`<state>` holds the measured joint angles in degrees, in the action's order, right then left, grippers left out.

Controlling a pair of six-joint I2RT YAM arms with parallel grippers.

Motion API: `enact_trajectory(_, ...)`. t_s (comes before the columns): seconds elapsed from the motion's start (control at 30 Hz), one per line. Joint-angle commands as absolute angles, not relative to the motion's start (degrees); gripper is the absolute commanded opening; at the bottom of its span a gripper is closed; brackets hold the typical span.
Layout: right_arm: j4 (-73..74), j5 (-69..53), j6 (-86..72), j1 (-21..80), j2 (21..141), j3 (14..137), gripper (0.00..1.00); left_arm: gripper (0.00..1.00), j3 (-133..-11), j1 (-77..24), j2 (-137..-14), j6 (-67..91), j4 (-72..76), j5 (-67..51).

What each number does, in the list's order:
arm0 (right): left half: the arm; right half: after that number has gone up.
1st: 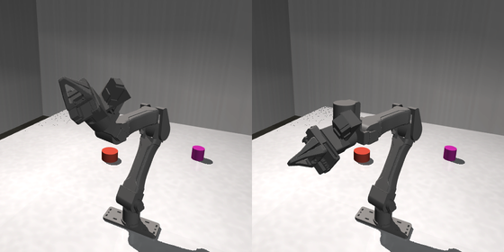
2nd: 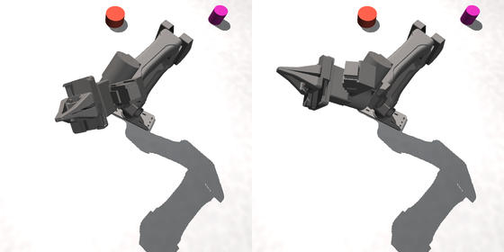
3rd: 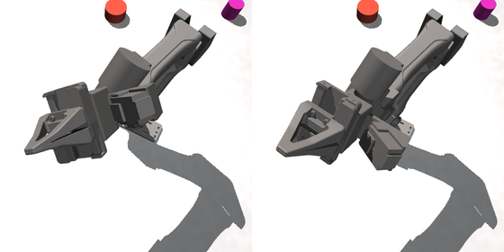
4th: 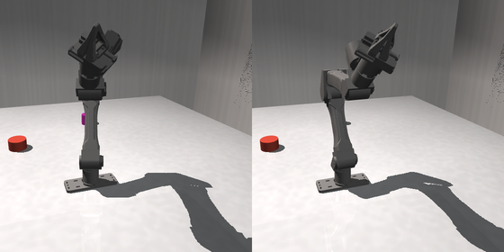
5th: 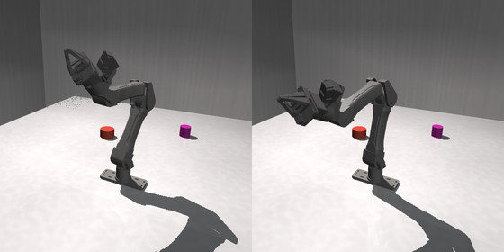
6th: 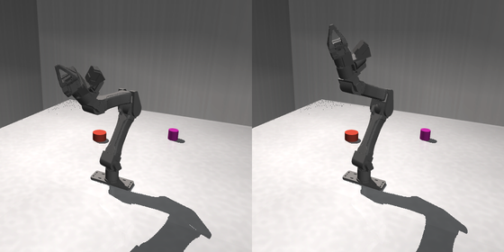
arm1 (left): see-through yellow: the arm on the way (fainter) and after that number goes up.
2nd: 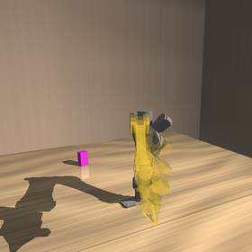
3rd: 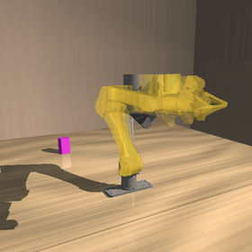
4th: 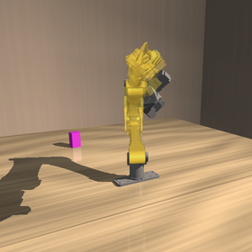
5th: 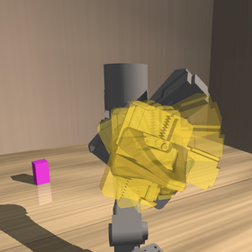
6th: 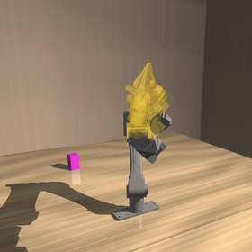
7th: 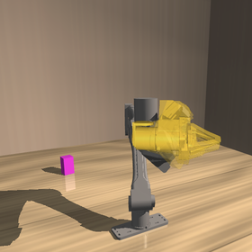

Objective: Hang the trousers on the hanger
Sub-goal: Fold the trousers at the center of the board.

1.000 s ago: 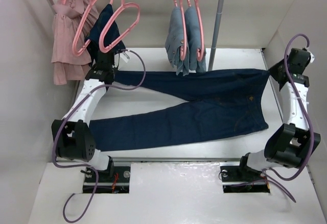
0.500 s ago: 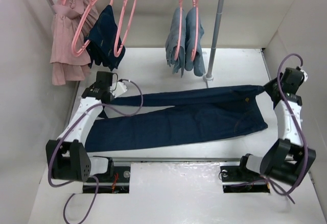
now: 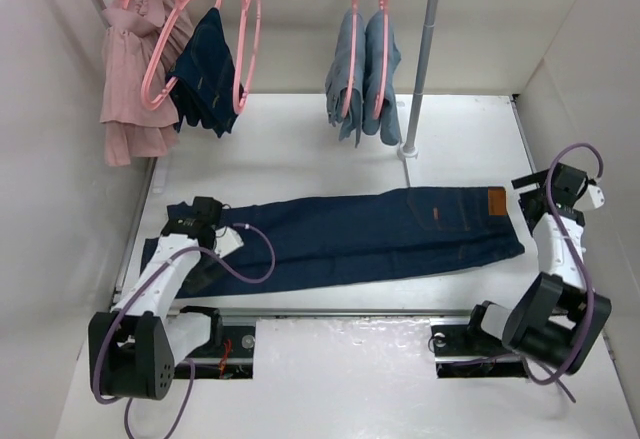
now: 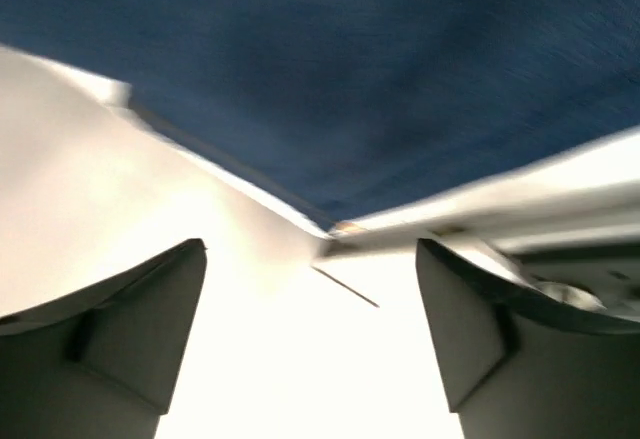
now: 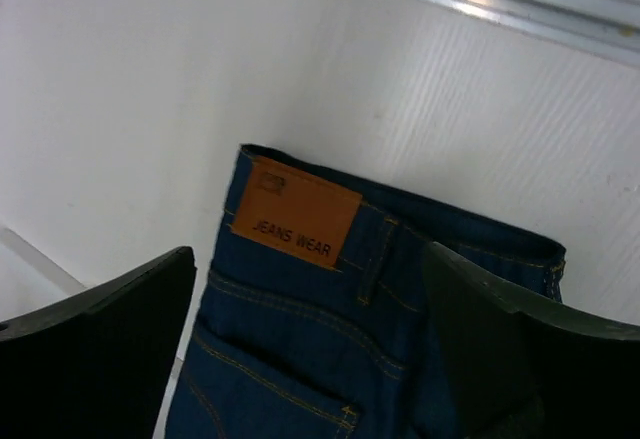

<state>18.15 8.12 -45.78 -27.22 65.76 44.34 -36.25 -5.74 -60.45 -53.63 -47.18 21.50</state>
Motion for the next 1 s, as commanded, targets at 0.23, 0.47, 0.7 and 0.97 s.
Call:
enact_trajectory(0.23, 26.62, 1.42, -44.82, -27.42, 72.33, 47.02, 1.00, 0.95, -34.47, -5.45, -57.04, -41.76, -45.98, 14.94)
enact_trajectory(0.47, 26.63, -6.58, -44.90, -27.42, 69.70, 42.02, 0.93, 0.93, -29.63, -5.45, -56.95, -41.04, -40.00, 17.32)
enact_trajectory(0.7, 27.33, -8.53, -46.14, -26.81, 68.65, 39.90, 0.93, 0.86, -28.48, -5.45, -58.09, -40.52, -36.22, 17.31)
enact_trajectory(0.97, 19.17, -8.53, -50.27, -26.28, 72.24, 36.74, 0.70, 0.21, -27.86, -5.45, -59.85, -40.52, -34.28, 16.79)
